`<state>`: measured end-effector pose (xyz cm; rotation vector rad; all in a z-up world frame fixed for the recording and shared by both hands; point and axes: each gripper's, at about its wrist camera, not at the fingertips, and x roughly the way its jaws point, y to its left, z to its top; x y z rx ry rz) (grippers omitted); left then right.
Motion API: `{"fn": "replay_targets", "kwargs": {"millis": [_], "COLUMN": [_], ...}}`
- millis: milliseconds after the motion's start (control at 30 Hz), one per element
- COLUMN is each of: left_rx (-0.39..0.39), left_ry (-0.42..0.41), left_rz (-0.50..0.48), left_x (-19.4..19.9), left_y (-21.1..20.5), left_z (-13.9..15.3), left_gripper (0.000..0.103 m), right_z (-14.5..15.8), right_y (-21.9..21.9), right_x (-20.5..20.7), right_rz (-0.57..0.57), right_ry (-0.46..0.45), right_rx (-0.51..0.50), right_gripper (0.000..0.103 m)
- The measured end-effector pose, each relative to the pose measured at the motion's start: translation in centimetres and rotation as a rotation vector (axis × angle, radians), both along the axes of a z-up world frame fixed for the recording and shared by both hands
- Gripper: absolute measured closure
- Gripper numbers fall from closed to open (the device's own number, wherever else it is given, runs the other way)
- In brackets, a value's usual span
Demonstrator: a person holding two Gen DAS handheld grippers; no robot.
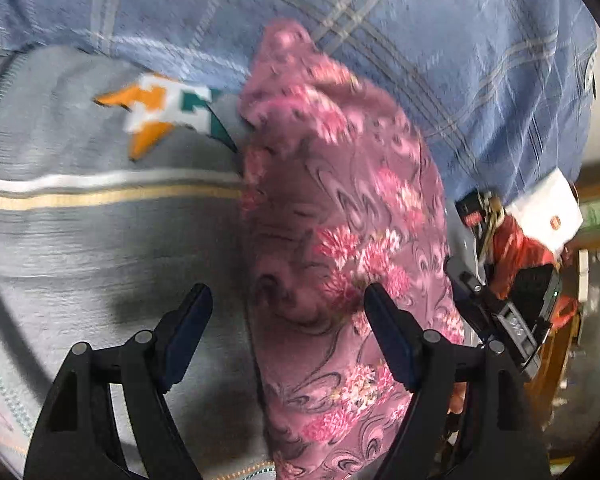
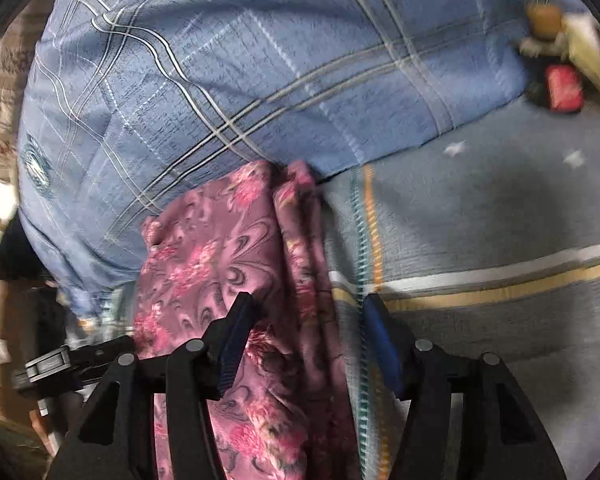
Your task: Fold small clothes
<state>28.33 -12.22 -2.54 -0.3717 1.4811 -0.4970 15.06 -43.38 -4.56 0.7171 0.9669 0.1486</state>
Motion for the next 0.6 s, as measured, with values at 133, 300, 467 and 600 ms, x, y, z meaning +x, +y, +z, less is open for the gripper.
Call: {"fn": "replay_targets", "kwargs": {"millis": [133, 300, 467, 600], "left_rx": [-0.055, -0.003, 0.141, 0.191], "left_ry": [-0.018, -0.064, -0.27, -0.276], "left_rz": [-0.061, -0.058, -0.129, -0.173], "left_x": [-0.5, -1.4, -4.1, -5.0], "left_y": [-1.9, -4.0, -5.8, -4.8], "left_z": [0.1, 0.7, 4.8, 5.1], "left_gripper": [0.019, 0.026, 0.074, 0.073], "right_z": [-0.4, -0.4, 1.7, 3.1], "right_y": [1.2, 2.3, 6.6, 8.3], "right_x": [0.2, 1.1, 0.7, -1.4], "right_rz": [0.102, 0.226, 0.311, 0.416], "right_ry": [-0.074, -0.07, -0.096, -0.162], "right_rx": [0.074, -0.054, -0.319, -0.227], "right_gripper": [0.036, 0.039, 0.055, 0.055]}}
